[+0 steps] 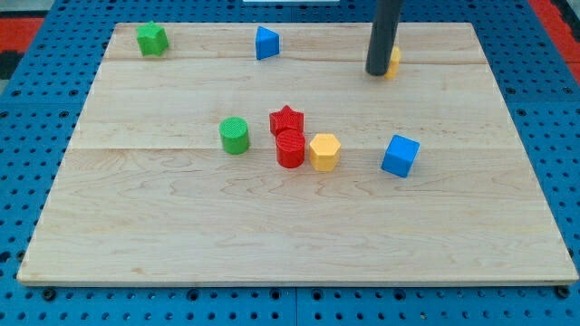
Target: Push the yellow heart to the top of the board
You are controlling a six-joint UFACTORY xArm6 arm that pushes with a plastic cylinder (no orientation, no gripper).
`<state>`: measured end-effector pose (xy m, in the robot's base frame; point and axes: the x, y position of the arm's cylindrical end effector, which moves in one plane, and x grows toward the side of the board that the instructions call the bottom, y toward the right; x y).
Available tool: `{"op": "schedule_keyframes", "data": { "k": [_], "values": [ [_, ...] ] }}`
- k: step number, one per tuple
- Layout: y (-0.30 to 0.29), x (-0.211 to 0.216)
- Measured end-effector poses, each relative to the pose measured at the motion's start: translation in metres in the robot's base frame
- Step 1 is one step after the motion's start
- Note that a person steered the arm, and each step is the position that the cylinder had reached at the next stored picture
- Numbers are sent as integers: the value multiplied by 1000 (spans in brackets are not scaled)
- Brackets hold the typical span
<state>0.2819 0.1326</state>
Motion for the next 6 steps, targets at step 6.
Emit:
{"op": "schedule_keyframes", "data": {
  "k": [6],
  "values": [
    [33,99]
  ]
}}
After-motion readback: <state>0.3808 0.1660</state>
